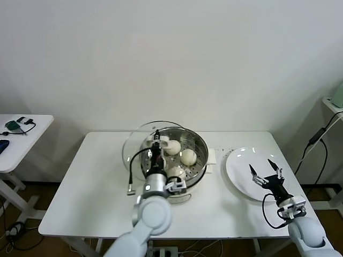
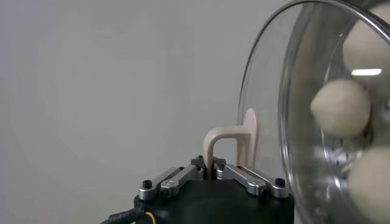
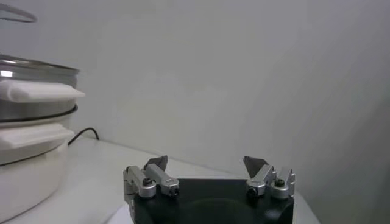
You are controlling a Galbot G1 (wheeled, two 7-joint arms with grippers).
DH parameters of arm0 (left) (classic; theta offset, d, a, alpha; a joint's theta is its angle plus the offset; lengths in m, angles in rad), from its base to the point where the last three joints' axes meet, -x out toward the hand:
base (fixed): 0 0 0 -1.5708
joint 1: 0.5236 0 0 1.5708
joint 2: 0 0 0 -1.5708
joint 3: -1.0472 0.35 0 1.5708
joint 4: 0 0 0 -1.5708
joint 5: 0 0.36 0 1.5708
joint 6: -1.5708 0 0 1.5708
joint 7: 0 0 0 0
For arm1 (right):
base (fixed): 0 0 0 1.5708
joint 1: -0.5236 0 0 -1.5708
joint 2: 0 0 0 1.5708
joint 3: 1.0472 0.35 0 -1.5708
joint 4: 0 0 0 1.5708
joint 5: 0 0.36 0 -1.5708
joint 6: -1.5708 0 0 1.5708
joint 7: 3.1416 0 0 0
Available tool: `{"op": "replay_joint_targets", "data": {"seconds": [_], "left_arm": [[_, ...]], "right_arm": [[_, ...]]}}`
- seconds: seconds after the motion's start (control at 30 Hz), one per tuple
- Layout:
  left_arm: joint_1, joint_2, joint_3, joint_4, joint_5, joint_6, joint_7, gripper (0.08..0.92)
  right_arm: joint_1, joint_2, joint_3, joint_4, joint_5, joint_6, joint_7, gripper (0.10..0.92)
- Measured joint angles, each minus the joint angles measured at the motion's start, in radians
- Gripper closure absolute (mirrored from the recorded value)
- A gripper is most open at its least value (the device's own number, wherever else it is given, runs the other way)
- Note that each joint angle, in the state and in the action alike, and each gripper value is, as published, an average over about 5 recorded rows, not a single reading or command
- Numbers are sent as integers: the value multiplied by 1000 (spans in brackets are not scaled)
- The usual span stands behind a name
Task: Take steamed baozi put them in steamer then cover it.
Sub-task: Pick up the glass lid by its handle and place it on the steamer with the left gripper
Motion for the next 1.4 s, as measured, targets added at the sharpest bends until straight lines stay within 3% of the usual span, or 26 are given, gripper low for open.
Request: {"op": "replay_joint_targets", "data": {"seconds": [0.27, 0.5, 1.4], "left_arm": [[-43, -127, 25, 111, 38, 0, -8, 850], [-58, -176, 18, 185, 47, 0, -19, 850], [-76, -196, -1, 275, 68, -1, -7, 850]], "right_arm": [[-11, 1, 16, -13, -6, 12, -6, 203], [-13, 7, 25, -21, -15, 19, -9, 203], [-3, 20, 33, -43, -40, 30, -18, 203]]}}
